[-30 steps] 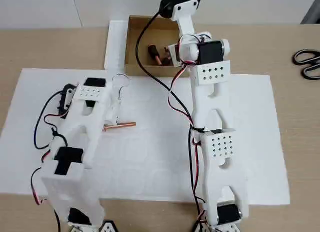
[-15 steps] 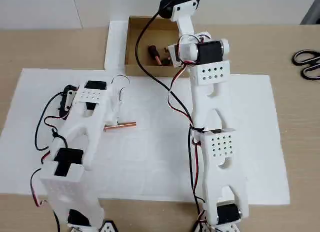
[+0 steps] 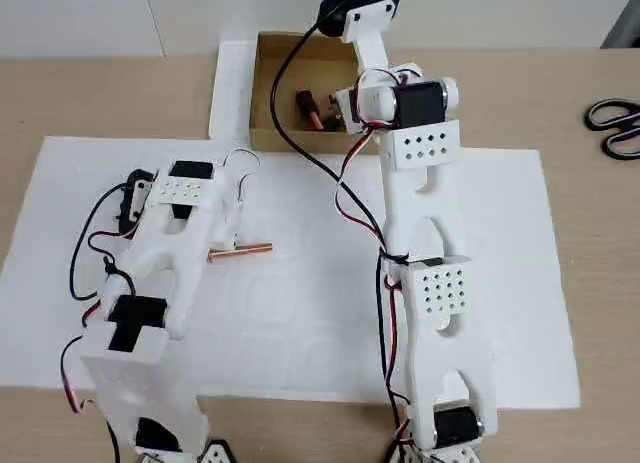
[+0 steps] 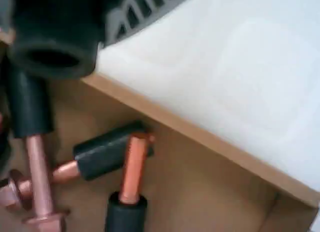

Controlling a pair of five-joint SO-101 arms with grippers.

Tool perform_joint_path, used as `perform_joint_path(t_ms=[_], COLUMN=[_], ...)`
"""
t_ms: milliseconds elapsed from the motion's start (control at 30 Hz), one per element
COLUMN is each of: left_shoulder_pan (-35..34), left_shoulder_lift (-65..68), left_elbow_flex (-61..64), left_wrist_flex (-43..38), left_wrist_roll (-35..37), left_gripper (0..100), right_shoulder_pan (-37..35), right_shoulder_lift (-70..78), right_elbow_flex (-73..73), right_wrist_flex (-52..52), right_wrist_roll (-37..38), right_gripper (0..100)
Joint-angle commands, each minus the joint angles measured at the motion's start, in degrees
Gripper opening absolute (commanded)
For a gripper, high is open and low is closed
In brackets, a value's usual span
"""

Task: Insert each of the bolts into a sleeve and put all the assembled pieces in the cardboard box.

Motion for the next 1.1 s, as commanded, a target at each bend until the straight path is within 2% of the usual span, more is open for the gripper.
perform_joint_path(t_ms=[0,133,300,400,567,800,900,1000,1067], left_shoulder_pan=[-0.79,-2.02,0.26,0.88,1.49,1.41,3.78,6.68,7.65], left_shoulder_lift=[3.25,2.90,0.26,-2.37,-6.15,-12.04,-12.31,-12.31,-12.31], left_elbow_flex=[-0.57,-0.66,-5.05,-9.10,-10.95,-10.95,-10.86,-10.86,-10.86], left_wrist_flex=[-1.67,-0.26,9.49,14.59,20.92,17.58,22.15,29.27,31.21], left_wrist_roll=[0.00,-0.09,0.44,3.43,4.84,5.27,11.60,24.00,31.74], left_gripper=[1,1,1,1,1,1,1,1,1], right_shoulder_pan=[-0.40,-0.22,-0.13,-0.13,-0.13,-0.13,-0.31,-0.22,-0.13], right_shoulder_lift=[-4.53,-4.53,-4.44,-4.44,-4.35,-4.44,-4.44,-4.44,-4.44], right_elbow_flex=[-2.90,-2.90,-2.73,-2.73,-2.73,-2.73,-2.73,-2.73,-2.73], right_wrist_flex=[0.40,0.40,0.40,0.22,0.31,0.48,0.48,0.48,0.48], right_wrist_roll=[0.26,0.26,0.26,0.26,0.26,0.26,0.26,0.26,0.26], right_gripper=[0.5,0.5,0.5,0.5,0.5,0.5,0.4,0.4,0.4])
